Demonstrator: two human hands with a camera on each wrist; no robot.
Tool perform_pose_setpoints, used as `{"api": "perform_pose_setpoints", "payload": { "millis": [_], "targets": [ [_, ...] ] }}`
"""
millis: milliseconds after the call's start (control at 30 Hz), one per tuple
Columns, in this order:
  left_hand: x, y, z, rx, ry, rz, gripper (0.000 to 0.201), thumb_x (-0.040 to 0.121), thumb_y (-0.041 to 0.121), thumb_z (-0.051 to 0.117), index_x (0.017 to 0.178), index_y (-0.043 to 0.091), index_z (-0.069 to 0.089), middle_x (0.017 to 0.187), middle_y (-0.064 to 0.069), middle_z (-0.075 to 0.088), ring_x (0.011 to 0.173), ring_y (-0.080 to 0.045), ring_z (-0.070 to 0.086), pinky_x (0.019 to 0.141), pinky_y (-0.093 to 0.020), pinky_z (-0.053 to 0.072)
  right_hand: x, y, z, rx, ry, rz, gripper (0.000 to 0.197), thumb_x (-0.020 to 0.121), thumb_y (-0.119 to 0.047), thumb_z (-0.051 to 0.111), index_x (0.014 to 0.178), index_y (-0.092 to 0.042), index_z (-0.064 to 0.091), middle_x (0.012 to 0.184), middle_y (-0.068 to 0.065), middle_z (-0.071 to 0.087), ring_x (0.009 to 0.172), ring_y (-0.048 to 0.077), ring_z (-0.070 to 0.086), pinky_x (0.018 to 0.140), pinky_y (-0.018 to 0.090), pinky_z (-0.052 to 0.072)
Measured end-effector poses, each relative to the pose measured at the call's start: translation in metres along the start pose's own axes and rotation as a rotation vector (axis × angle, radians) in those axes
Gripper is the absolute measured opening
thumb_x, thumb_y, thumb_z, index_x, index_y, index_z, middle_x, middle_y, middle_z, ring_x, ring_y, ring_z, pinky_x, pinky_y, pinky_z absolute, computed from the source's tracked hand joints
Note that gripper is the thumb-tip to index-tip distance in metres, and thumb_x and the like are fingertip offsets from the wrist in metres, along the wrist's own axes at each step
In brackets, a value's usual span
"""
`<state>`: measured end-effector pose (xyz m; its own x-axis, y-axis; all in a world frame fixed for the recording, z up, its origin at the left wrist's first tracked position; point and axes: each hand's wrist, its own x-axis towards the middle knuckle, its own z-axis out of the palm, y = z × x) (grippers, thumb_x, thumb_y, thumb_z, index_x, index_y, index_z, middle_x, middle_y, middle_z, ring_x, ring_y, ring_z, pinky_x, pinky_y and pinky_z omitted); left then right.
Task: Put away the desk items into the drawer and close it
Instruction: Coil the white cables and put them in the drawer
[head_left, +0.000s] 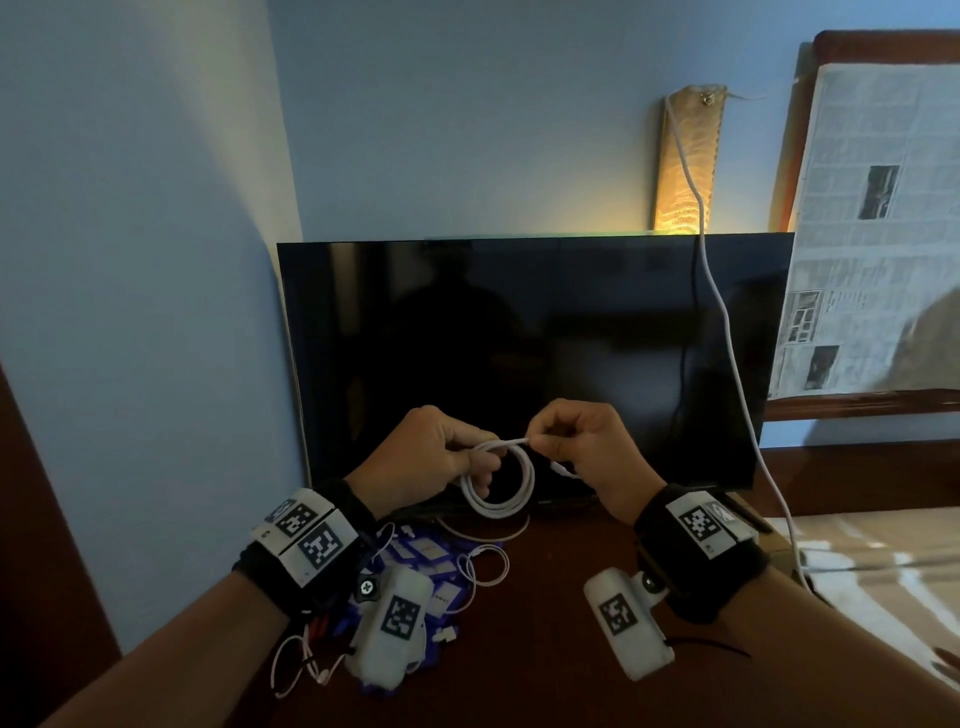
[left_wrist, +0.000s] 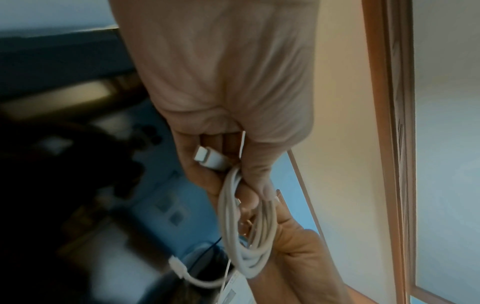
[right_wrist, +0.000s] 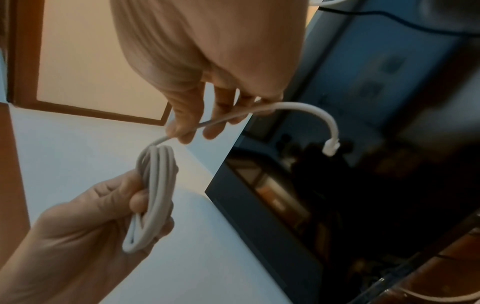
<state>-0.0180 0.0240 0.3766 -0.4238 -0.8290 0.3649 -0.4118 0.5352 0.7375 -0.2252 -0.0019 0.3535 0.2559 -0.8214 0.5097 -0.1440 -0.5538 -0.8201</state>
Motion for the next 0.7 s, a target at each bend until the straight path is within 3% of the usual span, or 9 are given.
{"api": "perform_pose_setpoints", "payload": {
  "millis": [100, 233, 367, 433, 533, 600, 700],
  "targets": [
    [0.002, -0.001, 0.003, -0.056, 0.023, 0.003, 0.016, 0.088, 0.002, 0.063, 0.100, 0.008, 0.073, 0.066, -0.007, 0.070, 0.064, -0.016, 0.068, 0.065, -0.019, 0.051, 0.001, 0.006, 0.005, -0.019, 0.076, 0.003, 0.015, 0.083, 0.002, 0.066, 0.075, -0.011, 0.067, 0.076, 0.004, 0.063, 0.069, 0.009, 0.057, 0.067, 0.020, 0.047],
    [0.006, -0.001, 0.008, -0.114, 0.175, 0.023, 0.016, 0.090, 0.002, 0.060, 0.101, 0.003, 0.072, 0.069, -0.011, 0.068, 0.063, -0.016, 0.067, 0.065, -0.020, 0.053, -0.002, 0.006, 0.015, 0.080, 0.109, 0.072, 0.011, 0.091, -0.004, 0.060, 0.084, -0.002, 0.069, 0.071, 0.007, 0.065, 0.062, 0.012, 0.060, 0.058, 0.024, 0.050],
    [0.007, 0.000, 0.015, -0.107, 0.305, 0.070, 0.024, 0.090, 0.002, 0.061, 0.090, 0.024, 0.073, 0.070, -0.009, 0.069, 0.063, -0.014, 0.067, 0.067, -0.022, 0.055, -0.003, 0.000, 0.021, 0.313, 0.090, 0.156, 0.024, 0.095, -0.009, 0.053, 0.098, 0.011, 0.064, 0.094, 0.028, 0.067, 0.083, 0.031, 0.066, 0.077, 0.037, 0.059],
    [0.009, -0.002, 0.016, -0.087, 0.359, 0.097, 0.025, 0.090, 0.005, 0.062, 0.087, 0.028, 0.072, 0.070, -0.006, 0.070, 0.066, -0.015, 0.068, 0.071, -0.023, 0.055, -0.003, -0.004, 0.023, 0.434, 0.057, 0.203, 0.036, 0.098, -0.021, 0.050, 0.103, 0.013, 0.063, 0.098, 0.028, 0.066, 0.087, 0.034, 0.066, 0.083, 0.040, 0.058],
    [0.011, -0.004, 0.017, -0.033, 0.436, 0.109, 0.018, 0.089, 0.009, 0.064, 0.093, 0.022, 0.074, 0.077, -0.002, 0.073, 0.074, -0.009, 0.070, 0.075, -0.022, 0.054, -0.004, -0.009, 0.025, 0.472, -0.007, 0.202, 0.044, 0.089, -0.031, 0.057, 0.105, 0.009, 0.064, 0.102, 0.024, 0.068, 0.091, 0.031, 0.067, 0.084, 0.038, 0.057],
    [0.012, -0.003, 0.018, 0.004, 0.459, 0.128, 0.015, 0.090, 0.010, 0.064, 0.096, 0.018, 0.076, 0.083, 0.001, 0.074, 0.081, -0.005, 0.069, 0.078, -0.019, 0.053, -0.005, -0.010, 0.026, 0.428, -0.009, 0.176, 0.039, 0.082, -0.025, 0.065, 0.102, 0.008, 0.065, 0.102, 0.025, 0.068, 0.092, 0.031, 0.067, 0.084, 0.037, 0.057],
    [0.013, -0.002, 0.020, 0.069, 0.482, 0.168, 0.016, 0.089, 0.011, 0.065, 0.101, 0.015, 0.075, 0.083, 0.011, 0.071, 0.083, 0.002, 0.067, 0.077, -0.011, 0.049, -0.004, -0.010, 0.028, 0.397, 0.065, 0.142, 0.018, 0.084, -0.006, 0.065, 0.097, 0.007, 0.066, 0.096, 0.024, 0.068, 0.088, 0.031, 0.067, 0.084, 0.039, 0.057]
  ]
}}
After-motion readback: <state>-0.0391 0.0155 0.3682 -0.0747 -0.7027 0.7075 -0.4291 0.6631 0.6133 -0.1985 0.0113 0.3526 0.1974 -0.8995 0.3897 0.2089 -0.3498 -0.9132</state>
